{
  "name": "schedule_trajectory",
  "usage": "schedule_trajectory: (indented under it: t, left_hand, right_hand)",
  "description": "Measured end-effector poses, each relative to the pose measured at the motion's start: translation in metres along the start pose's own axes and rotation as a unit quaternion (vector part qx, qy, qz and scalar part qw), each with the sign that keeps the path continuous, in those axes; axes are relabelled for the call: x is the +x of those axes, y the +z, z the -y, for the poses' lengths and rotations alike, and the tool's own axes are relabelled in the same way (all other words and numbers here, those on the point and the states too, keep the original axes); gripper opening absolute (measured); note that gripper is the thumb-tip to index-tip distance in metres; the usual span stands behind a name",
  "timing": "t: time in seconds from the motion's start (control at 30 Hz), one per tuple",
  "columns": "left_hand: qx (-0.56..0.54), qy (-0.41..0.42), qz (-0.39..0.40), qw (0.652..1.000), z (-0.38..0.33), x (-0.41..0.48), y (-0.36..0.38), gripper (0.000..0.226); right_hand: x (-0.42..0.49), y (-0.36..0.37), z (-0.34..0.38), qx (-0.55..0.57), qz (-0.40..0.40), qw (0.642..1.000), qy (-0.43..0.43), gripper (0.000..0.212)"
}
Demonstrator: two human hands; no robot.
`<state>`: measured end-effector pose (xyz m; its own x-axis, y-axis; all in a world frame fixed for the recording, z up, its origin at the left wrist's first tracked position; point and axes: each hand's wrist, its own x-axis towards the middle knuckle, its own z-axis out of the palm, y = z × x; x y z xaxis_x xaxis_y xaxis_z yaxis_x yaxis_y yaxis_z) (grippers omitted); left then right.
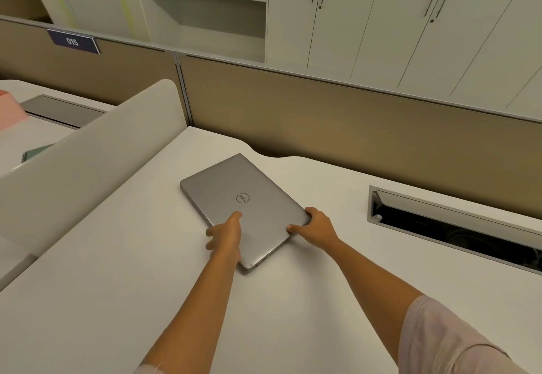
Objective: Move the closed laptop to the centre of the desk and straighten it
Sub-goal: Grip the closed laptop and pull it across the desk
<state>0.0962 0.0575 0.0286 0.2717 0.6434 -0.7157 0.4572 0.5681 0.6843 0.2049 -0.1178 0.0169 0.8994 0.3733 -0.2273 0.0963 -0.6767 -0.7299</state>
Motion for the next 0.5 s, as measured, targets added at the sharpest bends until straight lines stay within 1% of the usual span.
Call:
schedule_trajectory:
  t: [0.1, 0.2, 0.23, 0.3, 0.33, 0.4, 0.5]
  left_hand:
    - [-0.036, -0.017, 0.024, 0.999, -0.003, 0.009, -0.01, 0.079]
    - [-0.012, -0.017, 0.053, 0.998, -0.002, 0.012, -0.019, 0.079]
    - [-0.014, -0.01, 0.071, 0.997, -0.001, 0.013, -0.022, 0.073]
    - [-0.027, 0.007, 0.111, 0.993, 0.001, 0.013, -0.027, 0.053]
    - [-0.024, 0.017, 0.121, 0.992, 0.003, 0.014, -0.03, 0.047]
    - [-0.004, 0.043, 0.115, 0.992, 0.009, 0.019, -0.035, 0.05]
    - [0.039, 0.073, 0.077, 0.994, 0.015, 0.023, -0.044, 0.061]
  right_hand:
    - [0.003, -0.003, 0.003, 0.051, 0.014, 0.998, 0.029, 0.042]
    - [0.005, -0.006, 0.005, 0.072, 0.026, 0.996, 0.05, 0.043]
    - [0.006, -0.007, 0.006, 0.071, 0.028, 0.995, 0.058, 0.043]
    - [0.007, -0.01, 0.009, 0.072, 0.024, 0.994, 0.075, 0.041]
    - [0.007, -0.011, 0.011, 0.076, 0.02, 0.993, 0.083, 0.04]
    - [0.006, -0.014, 0.015, 0.099, 0.029, 0.989, 0.103, 0.04]
    - [-0.001, -0.013, 0.021, 0.101, 0.09, 0.982, 0.134, 0.049]
